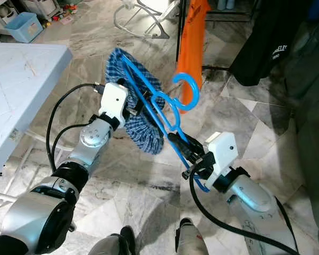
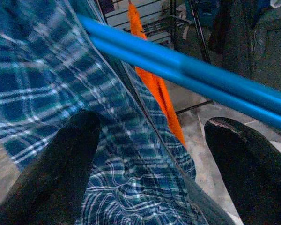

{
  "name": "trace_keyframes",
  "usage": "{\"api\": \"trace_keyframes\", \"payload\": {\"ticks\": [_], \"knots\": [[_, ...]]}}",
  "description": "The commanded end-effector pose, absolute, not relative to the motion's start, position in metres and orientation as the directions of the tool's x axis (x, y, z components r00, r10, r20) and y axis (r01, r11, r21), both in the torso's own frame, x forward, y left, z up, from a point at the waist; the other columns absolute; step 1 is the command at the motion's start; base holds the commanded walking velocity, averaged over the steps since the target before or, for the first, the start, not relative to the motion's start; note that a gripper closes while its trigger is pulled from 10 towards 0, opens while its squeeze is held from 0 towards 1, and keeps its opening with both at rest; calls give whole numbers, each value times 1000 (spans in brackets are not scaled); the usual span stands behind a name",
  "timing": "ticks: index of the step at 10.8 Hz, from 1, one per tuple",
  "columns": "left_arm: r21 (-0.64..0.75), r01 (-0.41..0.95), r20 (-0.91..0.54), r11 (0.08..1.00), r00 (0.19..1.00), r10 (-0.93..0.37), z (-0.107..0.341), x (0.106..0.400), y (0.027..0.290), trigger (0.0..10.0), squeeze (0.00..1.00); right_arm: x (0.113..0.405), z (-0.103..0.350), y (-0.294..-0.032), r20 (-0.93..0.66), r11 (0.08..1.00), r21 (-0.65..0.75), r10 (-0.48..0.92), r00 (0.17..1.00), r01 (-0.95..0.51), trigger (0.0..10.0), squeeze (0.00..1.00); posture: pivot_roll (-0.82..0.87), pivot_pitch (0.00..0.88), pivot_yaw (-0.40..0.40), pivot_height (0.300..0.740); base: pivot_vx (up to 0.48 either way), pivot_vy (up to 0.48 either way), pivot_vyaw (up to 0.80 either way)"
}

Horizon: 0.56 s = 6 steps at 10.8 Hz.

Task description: Hang hanger

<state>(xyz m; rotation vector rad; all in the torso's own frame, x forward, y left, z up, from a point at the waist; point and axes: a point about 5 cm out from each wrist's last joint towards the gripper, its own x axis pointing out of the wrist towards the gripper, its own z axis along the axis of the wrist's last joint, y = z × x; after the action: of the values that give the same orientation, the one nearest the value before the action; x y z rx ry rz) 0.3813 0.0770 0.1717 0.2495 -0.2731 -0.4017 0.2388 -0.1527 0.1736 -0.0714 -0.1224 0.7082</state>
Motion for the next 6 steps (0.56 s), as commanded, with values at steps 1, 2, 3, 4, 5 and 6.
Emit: {"api": "trace_keyframes", "payload": {"ticks": [1, 2, 3, 4, 5, 6], "knots": [[306, 344, 193, 888, 891, -412, 168, 382, 83, 0, 0, 233, 180, -148, 115, 730, -106, 683, 721, -675, 10000, 0, -442, 241, 128, 740, 0, 0, 0], [320, 336, 187, 886, 894, -407, 168, 382, 85, 0, 0, 231, 181, -148, 110, 723, -102, 691, 715, -683, 10000, 0, -443, 243, 125, 740, 0, 0, 0], [330, 333, 180, 883, 896, -405, 167, 383, 86, 0, 0, 230, 181, -147, 106, 718, -99, 696, 710, -689, 10000, 0, -443, 243, 125, 740, 0, 0, 0], [355, 327, 170, 876, 899, -405, 166, 383, 87, 4000, 0, 230, 182, -147, 105, 717, -98, 697, 709, -690, 10000, 0, -443, 244, 124, 740, 0, 0, 0], [375, 312, 161, 873, 905, -393, 165, 384, 91, 0, 0, 229, 184, -148, 105, 714, -96, 700, 707, -693, 10000, 0, -442, 244, 123, 740, 0, 0, 0], [396, 300, 162, 868, 907, -388, 165, 384, 94, 0, 0, 229, 184, -148, 103, 713, -96, 701, 705, -695, 10000, 0, -442, 245, 123, 740, 0, 0, 0]]}}
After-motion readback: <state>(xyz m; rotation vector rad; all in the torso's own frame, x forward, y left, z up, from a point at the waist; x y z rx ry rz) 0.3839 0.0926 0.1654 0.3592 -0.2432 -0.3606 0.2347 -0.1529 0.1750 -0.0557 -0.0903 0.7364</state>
